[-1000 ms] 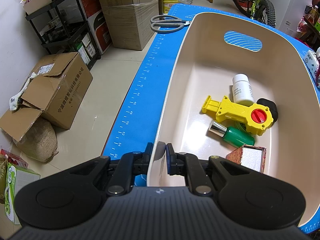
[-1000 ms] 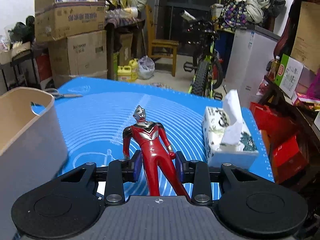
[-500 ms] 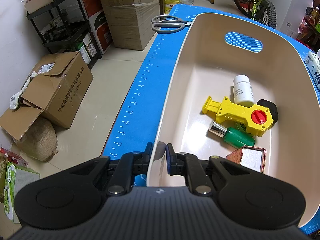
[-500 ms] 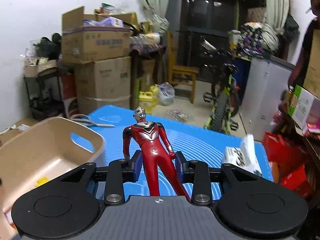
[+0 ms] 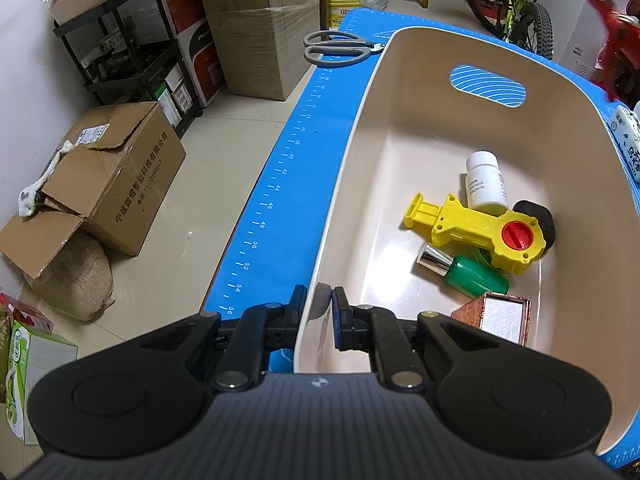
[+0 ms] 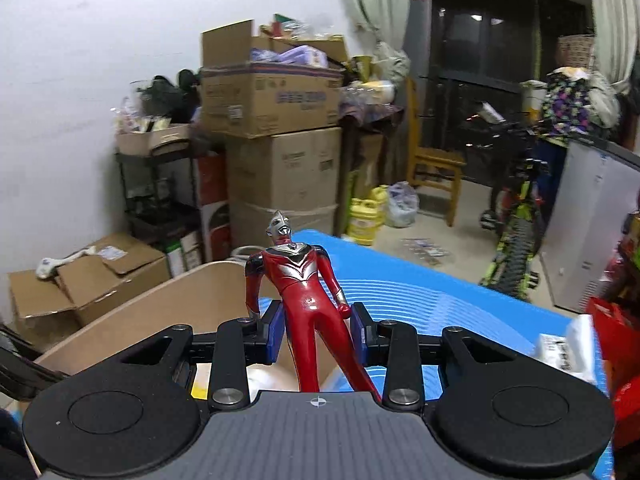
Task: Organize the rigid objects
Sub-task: 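Carry the red figure into the basket with the right gripper and release, then grasp the white phone charger on the mat with the right gripper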
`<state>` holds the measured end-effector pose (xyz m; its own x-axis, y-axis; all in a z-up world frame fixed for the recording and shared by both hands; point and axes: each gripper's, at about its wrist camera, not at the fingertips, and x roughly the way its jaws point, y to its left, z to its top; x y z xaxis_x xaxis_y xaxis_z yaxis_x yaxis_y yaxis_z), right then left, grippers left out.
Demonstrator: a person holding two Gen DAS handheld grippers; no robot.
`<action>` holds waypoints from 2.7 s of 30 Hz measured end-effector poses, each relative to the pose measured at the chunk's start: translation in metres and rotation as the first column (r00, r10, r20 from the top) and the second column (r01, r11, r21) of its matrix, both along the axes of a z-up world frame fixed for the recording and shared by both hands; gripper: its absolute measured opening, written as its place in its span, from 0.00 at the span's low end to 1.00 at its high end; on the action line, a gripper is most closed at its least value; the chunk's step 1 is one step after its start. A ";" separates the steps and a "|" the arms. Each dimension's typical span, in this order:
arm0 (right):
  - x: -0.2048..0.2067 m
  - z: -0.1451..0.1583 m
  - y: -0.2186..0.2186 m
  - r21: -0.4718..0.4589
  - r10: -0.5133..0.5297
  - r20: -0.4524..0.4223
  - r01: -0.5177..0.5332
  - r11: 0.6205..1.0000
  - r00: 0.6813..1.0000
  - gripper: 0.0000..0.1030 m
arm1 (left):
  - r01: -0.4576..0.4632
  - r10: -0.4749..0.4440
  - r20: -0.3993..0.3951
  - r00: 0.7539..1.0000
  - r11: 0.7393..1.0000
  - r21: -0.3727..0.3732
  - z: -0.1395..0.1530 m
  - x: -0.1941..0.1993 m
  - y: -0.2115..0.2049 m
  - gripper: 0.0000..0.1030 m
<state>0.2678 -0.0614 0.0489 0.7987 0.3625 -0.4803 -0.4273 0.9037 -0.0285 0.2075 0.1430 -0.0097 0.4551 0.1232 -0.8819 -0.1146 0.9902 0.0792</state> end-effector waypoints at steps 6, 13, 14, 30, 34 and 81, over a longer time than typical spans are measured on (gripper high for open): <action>-0.004 -0.010 0.040 -0.015 0.071 -0.048 -0.072 0.997 0.996 0.41 | 0.000 0.000 0.000 1.000 1.000 0.000 0.000 0.000 0.000 0.15; -0.012 -0.030 0.076 -0.051 0.123 -0.131 -0.131 0.990 0.984 0.41 | 0.001 -0.001 0.000 1.000 1.000 0.000 0.000 0.000 0.000 0.15; -0.012 -0.033 0.079 -0.055 0.128 -0.143 -0.137 0.989 0.981 0.41 | 0.000 0.000 0.000 1.000 1.000 0.000 0.000 0.000 0.000 0.15; -0.005 -0.079 0.112 -0.206 0.095 -0.365 -0.180 0.962 0.926 0.42 | 0.001 -0.001 0.001 1.000 1.000 0.000 -0.001 0.000 0.001 0.14; -0.006 -0.081 0.112 -0.205 0.102 -0.375 -0.190 0.960 0.921 0.43 | 0.000 0.000 0.001 1.000 1.000 0.001 -0.002 0.000 0.000 0.15; 0.035 -0.067 -0.054 0.058 -0.197 -0.175 0.210 0.976 0.964 0.94 | 0.000 0.000 0.001 1.000 1.000 -0.001 -0.002 0.001 0.002 0.15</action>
